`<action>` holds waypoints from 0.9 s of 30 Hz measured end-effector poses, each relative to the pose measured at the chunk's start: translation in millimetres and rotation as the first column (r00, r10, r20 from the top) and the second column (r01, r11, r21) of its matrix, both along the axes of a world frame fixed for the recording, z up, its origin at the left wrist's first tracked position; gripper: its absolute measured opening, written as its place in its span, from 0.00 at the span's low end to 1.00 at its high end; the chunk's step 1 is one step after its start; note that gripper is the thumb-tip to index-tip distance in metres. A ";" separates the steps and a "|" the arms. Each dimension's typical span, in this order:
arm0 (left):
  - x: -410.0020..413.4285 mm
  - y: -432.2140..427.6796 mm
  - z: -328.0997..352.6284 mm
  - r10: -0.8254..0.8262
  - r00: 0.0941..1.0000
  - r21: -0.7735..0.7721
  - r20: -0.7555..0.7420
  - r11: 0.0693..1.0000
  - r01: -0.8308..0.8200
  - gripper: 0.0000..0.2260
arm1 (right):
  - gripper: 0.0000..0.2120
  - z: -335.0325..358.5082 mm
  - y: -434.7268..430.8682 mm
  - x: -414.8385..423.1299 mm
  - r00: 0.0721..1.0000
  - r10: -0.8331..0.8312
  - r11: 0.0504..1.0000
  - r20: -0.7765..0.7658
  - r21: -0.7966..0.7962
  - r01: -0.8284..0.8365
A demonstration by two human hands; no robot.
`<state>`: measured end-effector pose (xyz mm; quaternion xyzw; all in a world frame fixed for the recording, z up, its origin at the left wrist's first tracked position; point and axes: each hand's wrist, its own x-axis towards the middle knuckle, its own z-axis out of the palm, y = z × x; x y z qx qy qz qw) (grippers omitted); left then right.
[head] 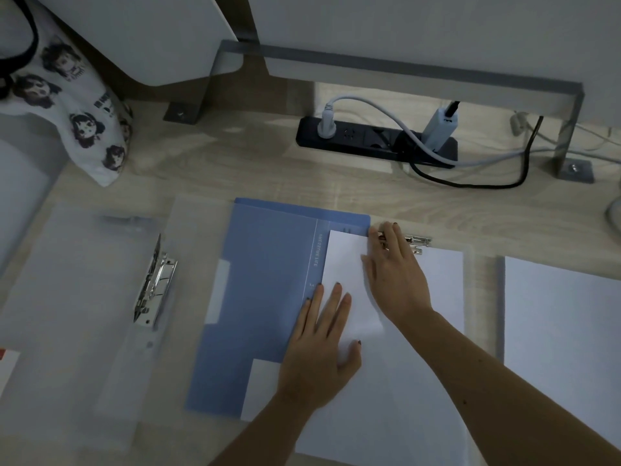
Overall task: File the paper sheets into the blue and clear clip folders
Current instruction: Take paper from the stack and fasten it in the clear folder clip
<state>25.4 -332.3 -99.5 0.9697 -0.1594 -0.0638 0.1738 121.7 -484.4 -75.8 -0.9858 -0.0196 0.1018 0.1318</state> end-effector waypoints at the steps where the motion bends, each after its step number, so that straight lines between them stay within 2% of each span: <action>1: 0.0 -0.2 0.6 -0.002 1.000 0.006 -0.003 1.000 0.002 0.28 | 0.26 -1.6 0.8 -1.5 1.000 -0.004 1.000 0.002 0.001 0.004; 5: 0.8 -0.7 1.0 0.000 1.000 0.014 -0.031 1.000 0.000 0.29 | 0.30 -6.7 1.4 -7.7 0.998 -0.025 1.000 0.054 0.014 0.024; 8: 2.0 1.4 0.3 0.010 0.998 0.005 -0.059 1.000 -0.009 0.29 | 0.30 0.2 0.8 -7.6 0.997 -0.063 0.989 0.048 0.135 0.056; 13: 1.9 6.2 1.0 0.002 0.996 0.017 -0.087 1.000 0.000 0.27 | 0.22 24.7 -28.6 -45.6 0.956 -0.293 0.898 -0.006 0.342 0.278; 17: -3.4 3.9 2.4 0.030 0.999 0.086 -0.044 0.996 -0.026 0.26 | 0.20 36.6 -81.8 -105.2 0.883 -0.469 0.814 -0.026 0.375 0.444; 20: -16.8 -24.9 19.0 0.097 0.994 -0.019 -0.044 0.995 -0.097 0.23 | 0.19 38.7 -121.1 -141.0 0.809 -0.584 0.751 -0.069 0.331 0.571; 22: -30.7 -65.6 42.5 0.082 0.977 -0.255 -0.197 0.958 -0.132 0.23 | 0.19 37.9 -138.8 -159.0 0.782 -0.619 0.733 -0.074 0.303 0.609; 24: -42.9 -109.3 63.7 0.005 0.895 -0.461 -0.446 0.856 -0.234 0.21 | 0.19 36.0 -146.7 -168.8 0.778 -0.625 0.734 -0.067 0.289 0.615; 25: -46.6 -129.6 72.5 -0.035 0.826 -0.501 -0.563 0.809 -0.307 0.20 | 0.19 34.6 -148.6 -171.8 0.779 -0.625 0.735 -0.061 0.290 0.613; 27: -50.2 -164.1 84.0 -0.068 0.672 -0.485 -0.737 0.746 -0.456 0.20 | 0.18 31.7 -151.7 -175.8 0.789 -0.612 0.744 -0.049 0.303 0.596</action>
